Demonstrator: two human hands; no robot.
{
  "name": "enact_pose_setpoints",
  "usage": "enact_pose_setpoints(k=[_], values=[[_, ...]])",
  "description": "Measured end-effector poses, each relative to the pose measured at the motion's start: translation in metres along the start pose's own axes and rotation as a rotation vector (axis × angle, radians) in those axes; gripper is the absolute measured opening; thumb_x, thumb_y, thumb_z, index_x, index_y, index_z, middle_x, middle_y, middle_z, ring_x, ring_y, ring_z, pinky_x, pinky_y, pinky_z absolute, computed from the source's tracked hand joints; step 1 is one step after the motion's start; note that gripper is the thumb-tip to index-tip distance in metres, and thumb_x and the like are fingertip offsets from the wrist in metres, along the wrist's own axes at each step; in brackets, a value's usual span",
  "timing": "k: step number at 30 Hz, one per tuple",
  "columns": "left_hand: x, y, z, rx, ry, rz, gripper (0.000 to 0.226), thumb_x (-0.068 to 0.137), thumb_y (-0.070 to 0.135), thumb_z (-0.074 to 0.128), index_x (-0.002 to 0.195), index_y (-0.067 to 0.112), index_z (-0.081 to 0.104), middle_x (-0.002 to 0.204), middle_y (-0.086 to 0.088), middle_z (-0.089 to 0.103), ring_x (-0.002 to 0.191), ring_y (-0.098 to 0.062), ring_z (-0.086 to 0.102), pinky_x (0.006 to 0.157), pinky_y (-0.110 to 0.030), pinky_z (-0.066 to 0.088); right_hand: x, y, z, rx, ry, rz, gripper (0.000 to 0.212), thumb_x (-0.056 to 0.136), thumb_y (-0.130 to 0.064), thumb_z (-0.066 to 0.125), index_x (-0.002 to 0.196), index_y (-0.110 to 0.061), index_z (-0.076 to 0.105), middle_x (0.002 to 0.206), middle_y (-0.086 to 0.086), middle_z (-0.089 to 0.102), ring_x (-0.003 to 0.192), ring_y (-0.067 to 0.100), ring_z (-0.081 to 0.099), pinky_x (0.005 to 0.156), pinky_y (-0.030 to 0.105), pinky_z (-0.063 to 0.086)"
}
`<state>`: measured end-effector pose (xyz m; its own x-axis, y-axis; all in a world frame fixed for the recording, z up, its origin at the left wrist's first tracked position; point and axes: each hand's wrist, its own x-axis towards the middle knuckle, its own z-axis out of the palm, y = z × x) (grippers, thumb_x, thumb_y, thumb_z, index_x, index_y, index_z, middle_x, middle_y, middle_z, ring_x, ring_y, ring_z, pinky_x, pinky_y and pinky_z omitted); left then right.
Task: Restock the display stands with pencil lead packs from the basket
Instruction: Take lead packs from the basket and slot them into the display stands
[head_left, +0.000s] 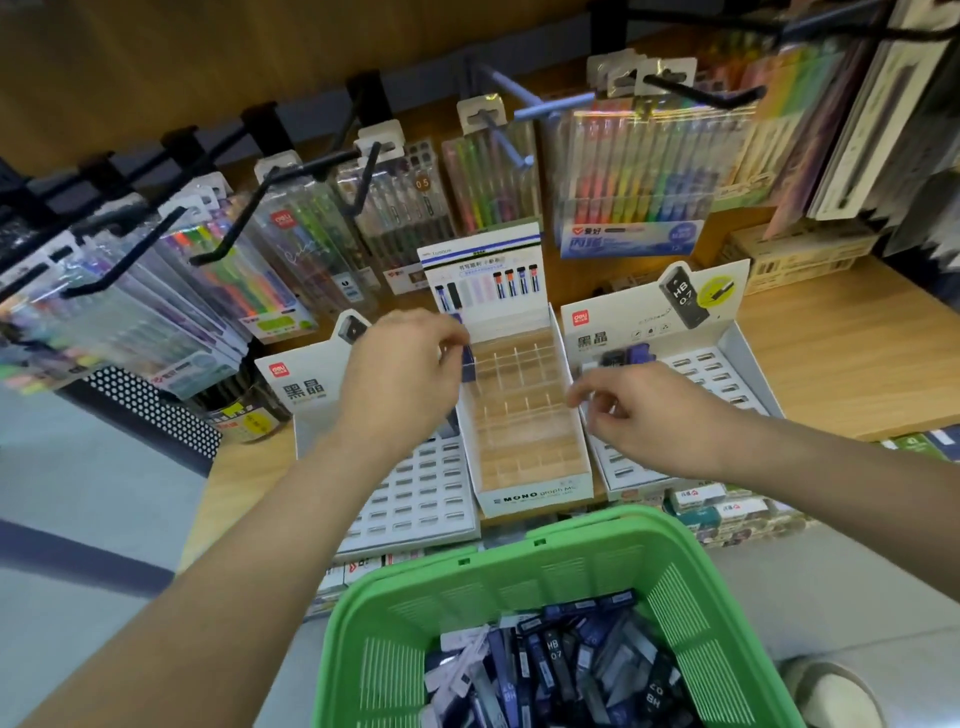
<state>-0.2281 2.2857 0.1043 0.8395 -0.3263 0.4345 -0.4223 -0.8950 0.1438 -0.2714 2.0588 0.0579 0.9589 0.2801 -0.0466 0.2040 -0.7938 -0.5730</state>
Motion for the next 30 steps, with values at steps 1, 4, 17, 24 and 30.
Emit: enact_pose_setpoints(k=[1,4,17,24,30], values=[[-0.021,0.004,-0.001,-0.087,0.027,-0.001,0.015,0.083,0.018,0.062,0.092,0.023,0.073,0.083,0.013,0.067,0.076,-0.008,0.058,0.073,-0.025,0.050,-0.008,-0.003,0.003,-0.012,-0.069,0.001,0.024,0.095,-0.015,0.053,0.114,-0.023,0.066,0.079,-0.010,0.063,0.055,-0.001,0.054,0.052,0.013,0.038],[-0.090,0.013,0.019,-0.244,-0.123,-0.072,0.015,0.080,0.022,0.059,0.086,0.027,0.071,0.067,0.026,0.054,0.062,0.009,0.050,0.066,-0.003,0.038,-0.032,-0.012,0.026,-0.103,-0.305,-0.051,0.024,0.096,-0.016,0.050,0.115,-0.022,0.064,0.084,-0.008,0.067,0.058,-0.004,0.056,0.052,0.010,0.038],[-0.306,0.001,0.189,-0.165,-1.179,-0.428,0.103,0.083,0.060,0.060,0.153,0.016,-0.002,0.160,-0.011,0.008,0.143,-0.035,0.019,0.113,-0.045,0.022,-0.086,0.047,0.234,-0.300,-0.750,0.204,0.075,0.099,-0.040,0.049,0.157,-0.014,0.008,0.161,0.014,0.015,0.143,0.036,0.025,0.115,0.043,0.028],[-0.323,0.009,0.197,-0.050,-1.019,-0.272,0.069,0.083,0.025,0.066,0.142,0.017,0.031,0.137,-0.009,0.046,0.116,-0.033,0.049,0.096,-0.037,0.039,-0.104,0.032,0.303,-0.127,-0.504,0.440,0.078,0.096,-0.042,0.056,0.155,-0.015,0.012,0.154,0.008,0.028,0.136,0.032,0.035,0.106,0.043,0.040],[-0.328,-0.015,0.180,-0.207,-0.846,-0.633,0.039,0.089,0.008,0.055,0.126,0.020,0.051,0.108,-0.006,0.068,0.092,-0.023,0.065,0.072,-0.027,0.048,-0.103,0.022,0.317,0.216,-0.433,0.690,0.065,0.091,-0.033,0.063,0.145,-0.007,0.038,0.116,0.012,0.063,0.093,0.026,0.062,0.071,0.030,0.050]])
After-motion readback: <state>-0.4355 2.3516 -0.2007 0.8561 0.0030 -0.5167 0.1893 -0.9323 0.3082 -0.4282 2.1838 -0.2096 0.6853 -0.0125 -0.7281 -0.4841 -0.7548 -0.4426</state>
